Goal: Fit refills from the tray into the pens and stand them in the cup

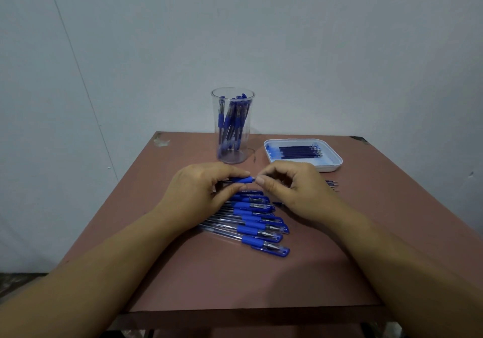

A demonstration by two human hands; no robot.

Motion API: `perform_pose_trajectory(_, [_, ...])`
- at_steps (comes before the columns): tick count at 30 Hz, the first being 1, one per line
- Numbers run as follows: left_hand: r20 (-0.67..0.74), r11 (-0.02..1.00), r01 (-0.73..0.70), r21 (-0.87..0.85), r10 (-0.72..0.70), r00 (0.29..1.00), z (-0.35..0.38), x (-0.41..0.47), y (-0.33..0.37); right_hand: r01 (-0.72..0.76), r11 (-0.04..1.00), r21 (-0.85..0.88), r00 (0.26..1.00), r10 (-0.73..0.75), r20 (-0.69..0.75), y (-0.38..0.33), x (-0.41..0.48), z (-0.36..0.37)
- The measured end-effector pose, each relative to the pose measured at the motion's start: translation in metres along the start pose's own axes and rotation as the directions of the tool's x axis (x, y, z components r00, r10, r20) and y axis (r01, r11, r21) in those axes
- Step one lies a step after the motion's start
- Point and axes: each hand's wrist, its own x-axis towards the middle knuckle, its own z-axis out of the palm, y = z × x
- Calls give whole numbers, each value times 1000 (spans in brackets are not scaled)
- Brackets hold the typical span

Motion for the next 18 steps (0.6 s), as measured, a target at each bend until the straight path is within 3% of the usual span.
perform_pose_trajectory(10, [2,995,96,-17,-96,995,1,-2,-8,-62,998,-21,996,61,-67,6,0,-26])
perform_pose_trajectory(15, [7,995,97,-2,-97,995,0,-2,-9,-196,940,-281,952,251,177,16,-4,-44])
perform_pose_trajectory(18, [10,995,99,-4,-99,995,0,-2,-8,-181,900,-398,914,303,269,13,-4,-41])
